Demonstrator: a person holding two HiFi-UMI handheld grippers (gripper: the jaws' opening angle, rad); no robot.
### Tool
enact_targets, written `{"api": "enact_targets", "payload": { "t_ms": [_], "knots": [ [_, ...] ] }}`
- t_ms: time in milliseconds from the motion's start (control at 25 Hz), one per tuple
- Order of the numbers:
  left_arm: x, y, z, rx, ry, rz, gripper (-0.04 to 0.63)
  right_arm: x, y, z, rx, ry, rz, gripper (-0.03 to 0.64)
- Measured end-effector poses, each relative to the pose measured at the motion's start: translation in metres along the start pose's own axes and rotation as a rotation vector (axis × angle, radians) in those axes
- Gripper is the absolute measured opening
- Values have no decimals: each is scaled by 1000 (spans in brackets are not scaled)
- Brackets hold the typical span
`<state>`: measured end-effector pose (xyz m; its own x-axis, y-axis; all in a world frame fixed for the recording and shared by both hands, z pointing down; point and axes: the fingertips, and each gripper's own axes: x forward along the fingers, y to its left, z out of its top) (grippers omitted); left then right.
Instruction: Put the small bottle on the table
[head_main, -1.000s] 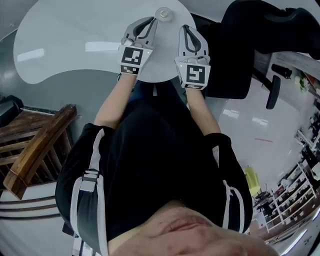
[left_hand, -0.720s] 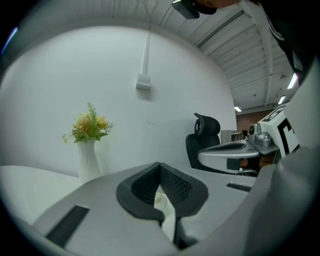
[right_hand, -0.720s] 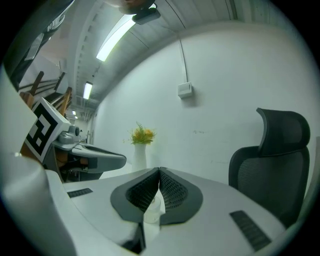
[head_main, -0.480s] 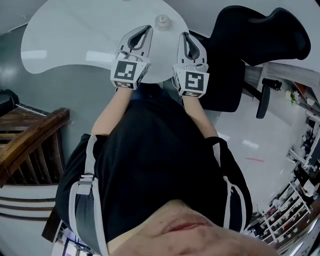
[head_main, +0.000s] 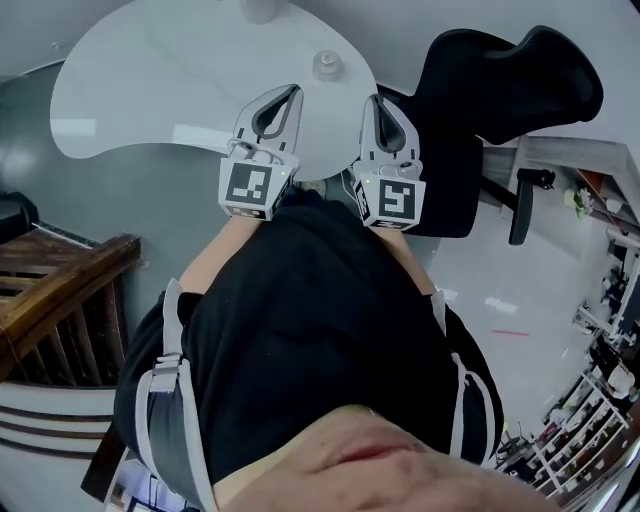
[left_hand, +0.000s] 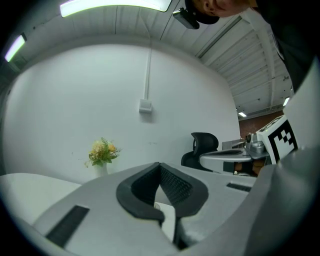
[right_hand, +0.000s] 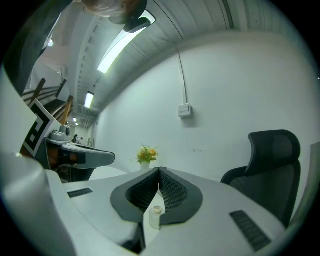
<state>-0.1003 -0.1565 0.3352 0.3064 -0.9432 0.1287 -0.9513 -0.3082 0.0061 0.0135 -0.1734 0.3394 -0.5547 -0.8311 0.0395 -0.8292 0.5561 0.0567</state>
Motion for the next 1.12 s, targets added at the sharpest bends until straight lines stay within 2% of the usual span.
{"api": "enact_targets", "payload": {
  "t_ms": [320,520,680,1120],
  "knots": [
    [-8,-4,3,-12,-11,-31,8,-9,8,13,-32,-6,-16,22],
    [-9,0,8,7,-29,-17,8,-9,7,11,-33,-7,-26,21],
    [-7,-2,5,-3,-29,-34,8,-7,7,12,-28,-7,-25,21],
    [-14,0,4,2,-31,-21,8,-7,14,13,-33,-15,-11,21]
  ]
}}
